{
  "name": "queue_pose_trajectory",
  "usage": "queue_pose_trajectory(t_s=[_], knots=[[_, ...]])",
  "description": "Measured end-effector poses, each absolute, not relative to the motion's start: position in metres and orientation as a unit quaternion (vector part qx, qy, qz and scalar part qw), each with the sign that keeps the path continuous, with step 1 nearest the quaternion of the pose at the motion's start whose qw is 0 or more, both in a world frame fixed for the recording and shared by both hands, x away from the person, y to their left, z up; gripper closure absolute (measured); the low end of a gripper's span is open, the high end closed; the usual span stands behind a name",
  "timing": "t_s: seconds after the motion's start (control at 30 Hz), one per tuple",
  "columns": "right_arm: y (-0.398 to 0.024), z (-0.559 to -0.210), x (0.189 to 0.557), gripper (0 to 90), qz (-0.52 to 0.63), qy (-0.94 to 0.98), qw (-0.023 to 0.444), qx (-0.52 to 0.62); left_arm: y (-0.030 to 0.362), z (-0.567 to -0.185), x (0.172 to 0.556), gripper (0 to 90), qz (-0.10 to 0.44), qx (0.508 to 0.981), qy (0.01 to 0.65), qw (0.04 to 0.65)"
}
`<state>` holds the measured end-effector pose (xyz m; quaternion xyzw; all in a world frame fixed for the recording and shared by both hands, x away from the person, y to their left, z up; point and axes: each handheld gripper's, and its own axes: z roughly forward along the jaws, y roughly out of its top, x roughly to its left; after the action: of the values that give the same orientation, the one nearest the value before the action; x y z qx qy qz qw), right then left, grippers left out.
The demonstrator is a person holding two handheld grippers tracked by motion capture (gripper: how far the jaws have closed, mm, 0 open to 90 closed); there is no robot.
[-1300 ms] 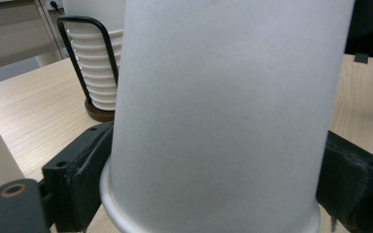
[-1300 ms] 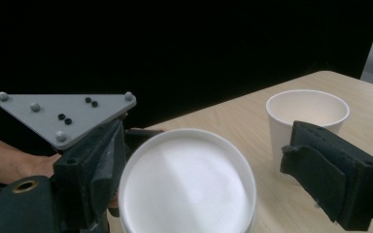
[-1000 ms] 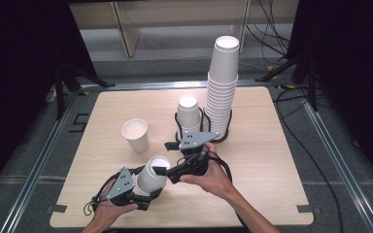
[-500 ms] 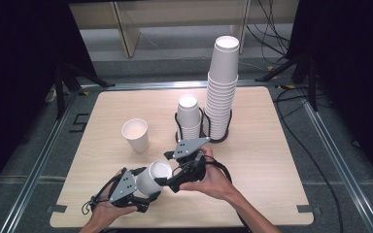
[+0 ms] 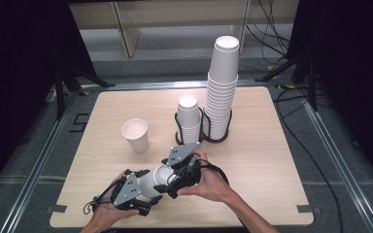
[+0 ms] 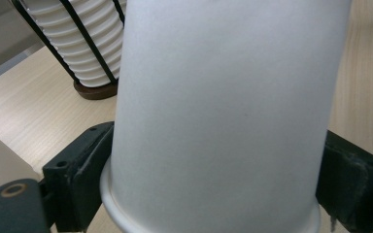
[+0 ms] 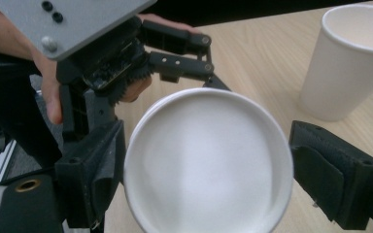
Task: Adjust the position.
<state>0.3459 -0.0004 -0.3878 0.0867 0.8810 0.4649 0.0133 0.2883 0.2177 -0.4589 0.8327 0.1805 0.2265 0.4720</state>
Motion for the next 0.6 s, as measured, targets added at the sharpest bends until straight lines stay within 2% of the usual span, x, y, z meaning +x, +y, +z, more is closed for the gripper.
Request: queue_pose_trajectory(t_s=[0.03,0.07,0.3,0.47,0.6], knots=[[-0.0006,-0.3878,0.3429,16.1,0.456,0.884,-0.001,0.103,0.2184,-0.4576,0.2879,11.3,0.227,0.837,0.178,0.464],[0.0005,-0.3889,0.3458,16.1,0.460,0.884,0.012,0.081,0.2184,-0.4573,0.2874,11.4,0.228,0.838,0.178,0.463],[0.0058,-0.3953,0.3447,16.6,0.451,0.889,-0.004,0.084,0.2174,-0.4581,0.2880,11.3,0.229,0.837,0.170,0.467],[0.0058,-0.3968,0.3463,20.8,0.454,0.887,-0.010,0.079,0.2189,-0.4569,0.2874,11.1,0.231,0.840,0.168,0.462],[0.0043,-0.3964,0.3476,21.8,0.458,0.886,-0.010,0.074,0.2179,-0.4589,0.2880,8.1,0.222,0.832,0.177,0.477]])
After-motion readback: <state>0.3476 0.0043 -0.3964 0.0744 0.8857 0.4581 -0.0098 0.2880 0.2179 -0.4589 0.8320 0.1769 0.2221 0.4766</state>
